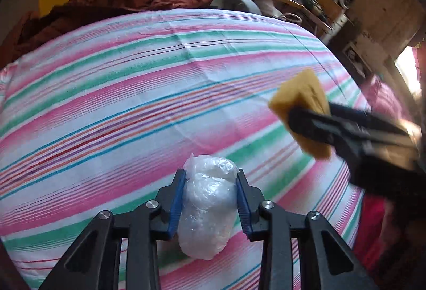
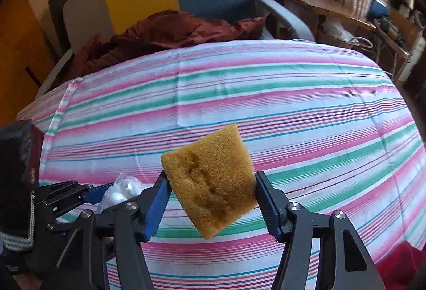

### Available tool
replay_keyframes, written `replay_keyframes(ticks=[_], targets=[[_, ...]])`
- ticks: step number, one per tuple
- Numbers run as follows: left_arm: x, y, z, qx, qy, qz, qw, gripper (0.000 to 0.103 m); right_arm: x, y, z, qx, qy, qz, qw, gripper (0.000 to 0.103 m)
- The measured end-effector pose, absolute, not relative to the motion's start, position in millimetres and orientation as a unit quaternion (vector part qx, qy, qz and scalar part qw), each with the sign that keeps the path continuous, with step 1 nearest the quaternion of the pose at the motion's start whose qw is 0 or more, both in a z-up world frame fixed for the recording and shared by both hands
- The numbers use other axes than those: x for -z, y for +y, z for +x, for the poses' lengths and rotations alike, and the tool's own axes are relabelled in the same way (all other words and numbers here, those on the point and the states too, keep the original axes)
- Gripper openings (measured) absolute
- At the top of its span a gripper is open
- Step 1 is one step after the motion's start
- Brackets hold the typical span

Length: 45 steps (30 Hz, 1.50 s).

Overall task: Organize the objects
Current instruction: 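Carry the sponge and white bundle over the gold tray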

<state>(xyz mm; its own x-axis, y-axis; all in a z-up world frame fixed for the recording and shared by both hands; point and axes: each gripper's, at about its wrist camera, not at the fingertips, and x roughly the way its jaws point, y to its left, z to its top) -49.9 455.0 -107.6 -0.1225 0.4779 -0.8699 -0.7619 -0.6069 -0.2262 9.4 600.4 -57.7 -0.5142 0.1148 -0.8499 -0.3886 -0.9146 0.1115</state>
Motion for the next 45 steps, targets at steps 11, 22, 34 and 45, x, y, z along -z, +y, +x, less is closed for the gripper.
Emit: replay_keyframes(ticks=[11,22,34,45], targets=[[104,372,-32,-0.759,0.128,-0.493,0.404,0.035,70,563,-3,-0.858,0.141,-0.49,0.059,0.063],[65,329,-24,-0.805,0.123,-0.447,0.369,0.035,74,524,-9,-0.864,0.111,-0.492,0.014,0.063],[7,254,-19,-0.865,0.12,-0.369,0.319,0.035,85,500,-14,-0.856,0.093,-0.508,0.011,0.063],[7,189,-28,-0.879,0.073,-0.38,0.278,0.035,72,465,-23,-0.855,0.115,-0.505,0.002,0.063]])
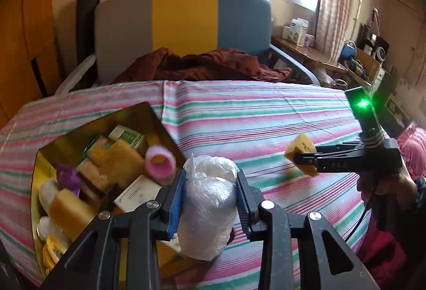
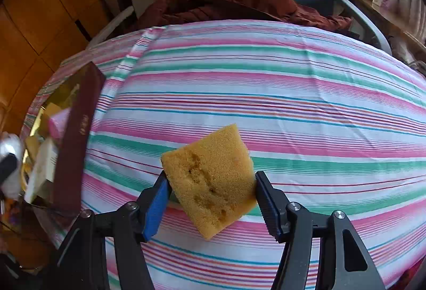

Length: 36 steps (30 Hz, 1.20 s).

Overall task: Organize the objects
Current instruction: 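Carry the sponge and white bundle over the gold tray, then lower the sponge and bundle into the tray and open both tools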

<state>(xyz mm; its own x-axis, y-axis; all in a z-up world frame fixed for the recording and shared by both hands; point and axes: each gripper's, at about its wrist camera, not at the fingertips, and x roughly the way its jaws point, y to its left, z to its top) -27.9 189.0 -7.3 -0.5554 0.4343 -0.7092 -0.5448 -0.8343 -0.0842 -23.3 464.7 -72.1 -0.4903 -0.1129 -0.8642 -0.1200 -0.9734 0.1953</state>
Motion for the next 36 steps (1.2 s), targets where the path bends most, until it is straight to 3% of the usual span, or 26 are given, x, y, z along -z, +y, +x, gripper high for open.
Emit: replay_keyframes(ticks=[11,21,36], targets=[[3,90,-40,-0.895,-0.021,-0.387,0.222,0.035,30,385,-16,-0.878,0.116,-0.461,-0.063,0.063],[4,-9,-47,-0.909,-0.095,-0.382,0.14,0.035,0,279,-14,-0.881,0.096,-0.427,-0.181,0.063],[-7,-4,-85,-0.902,-0.119,-0.377,0.176,0.035,23,191,-19,-0.851,0.046,-0.459,-0.252,0.063]])
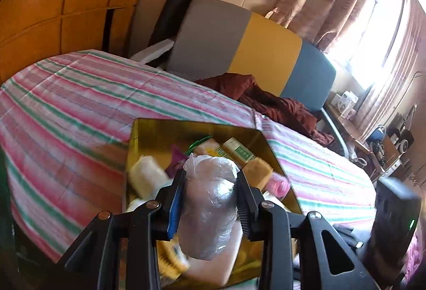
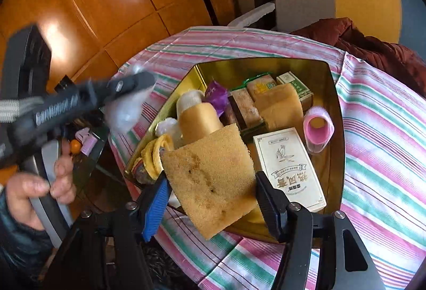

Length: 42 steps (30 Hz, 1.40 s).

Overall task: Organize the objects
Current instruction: 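Lower the sponge and bundle into the tray and open both tools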

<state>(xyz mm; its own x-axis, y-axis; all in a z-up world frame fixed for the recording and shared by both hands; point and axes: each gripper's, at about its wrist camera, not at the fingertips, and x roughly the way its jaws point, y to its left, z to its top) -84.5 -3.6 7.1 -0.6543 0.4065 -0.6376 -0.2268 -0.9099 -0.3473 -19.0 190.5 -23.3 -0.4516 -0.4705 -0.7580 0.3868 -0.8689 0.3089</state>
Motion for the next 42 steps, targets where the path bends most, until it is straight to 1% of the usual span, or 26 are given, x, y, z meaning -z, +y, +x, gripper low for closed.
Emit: replay_keyframes(ticks=[7,15,17,19,21,23,24,26,27,33,39,42], targets=[[-11,26,-113,-0.905,-0.095,-0.371,0.187,0.036,34,194,-25,0.848,-0.046,0.469,0.241,0.064],[0,53,-146,-0.9,-0.059,-0.386,0.192,0.036,42,181,-24,0.847,-0.026,0.471,0.247,0.064],[4,59,-153,-0.898,-0.045,-0.393,0.191,0.039,45,180,-25,0.848,-0.021,0.47,0.245,0.065],[10,66,-160,-0.895,-0.033,-0.404,0.187,0.048,48,179,-26,0.849,-0.017,0.47,0.242,0.066],[13,67,-163,-0.892,-0.033,-0.412,0.184,0.05,50,180,-25,0.854,-0.013,0.464,0.236,0.067],[16,64,-164,-0.891,-0.039,-0.416,0.176,0.055,51,180,-27,0.855,-0.018,0.462,0.236,0.071],[16,62,-162,-0.892,-0.044,-0.416,0.174,0.057,50,182,-27,0.855,-0.023,0.461,0.237,0.073],[15,55,-157,-0.893,-0.051,-0.414,0.17,0.057,49,186,-26,0.856,-0.028,0.46,0.237,0.081],[14,52,-155,-0.894,-0.051,-0.413,0.166,0.057,48,188,-26,0.855,-0.033,0.459,0.237,0.083],[9,32,-132,-0.905,-0.051,-0.397,0.143,0.057,38,197,-19,0.861,-0.043,0.448,0.236,0.084],[0,23,-98,-0.925,-0.017,-0.366,0.101,0.057,39,201,-13,0.862,-0.049,0.451,0.226,0.084],[-6,20,-80,-0.933,-0.01,-0.349,0.084,0.06,40,203,-10,0.862,-0.055,0.453,0.221,0.086]])
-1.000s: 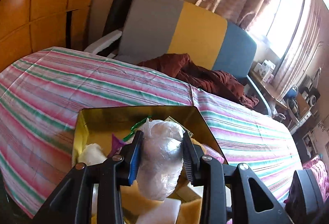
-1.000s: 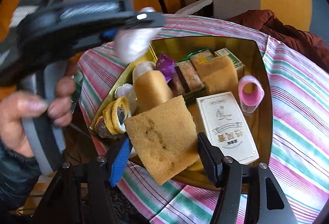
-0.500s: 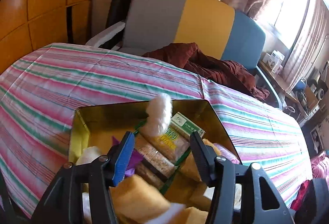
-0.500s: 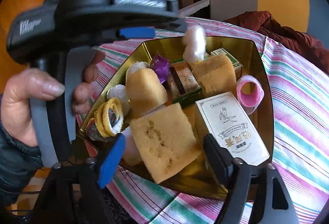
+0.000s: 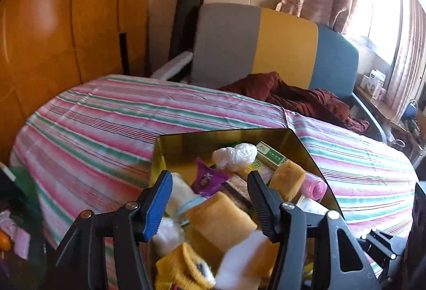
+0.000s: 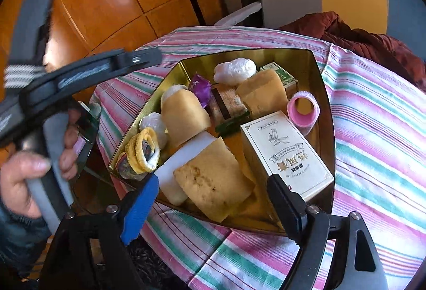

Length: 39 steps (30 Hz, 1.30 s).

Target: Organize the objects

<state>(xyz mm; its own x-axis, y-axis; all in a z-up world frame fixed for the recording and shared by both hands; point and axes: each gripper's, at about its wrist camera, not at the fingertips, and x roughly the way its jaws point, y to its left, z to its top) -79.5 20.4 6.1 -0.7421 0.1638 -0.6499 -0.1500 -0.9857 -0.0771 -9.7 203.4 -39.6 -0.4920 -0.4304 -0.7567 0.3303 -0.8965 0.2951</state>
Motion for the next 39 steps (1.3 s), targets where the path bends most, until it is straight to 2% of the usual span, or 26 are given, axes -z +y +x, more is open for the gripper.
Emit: replay_keyframes(ticks=[2,8,23,28,31,39], targets=[[-8,19,-71,-0.936,-0.008,-0.343,0.074,0.06,39,204,-9,0.865,-0.058,0.45,0.213,0.091],[-10,20,-51,-0.939,0.002,-0.34,0.049,0.06,35,202,-5,0.875,-0.049,0.441,0.195,0.095],[-14,24,-15,-0.943,0.006,-0.334,-0.007,0.061,30,206,10,0.888,-0.043,0.427,0.167,0.095],[-12,25,-8,-0.942,0.006,-0.337,-0.002,0.061,21,205,19,0.913,-0.007,0.393,0.11,0.096],[-11,25,-5,-0.942,0.005,-0.336,0.001,0.061,14,206,22,0.923,-0.001,0.374,0.09,0.101],[-8,26,3,-0.942,0.005,-0.335,0.008,0.06,17,198,17,0.918,0.004,0.384,0.096,0.101]])
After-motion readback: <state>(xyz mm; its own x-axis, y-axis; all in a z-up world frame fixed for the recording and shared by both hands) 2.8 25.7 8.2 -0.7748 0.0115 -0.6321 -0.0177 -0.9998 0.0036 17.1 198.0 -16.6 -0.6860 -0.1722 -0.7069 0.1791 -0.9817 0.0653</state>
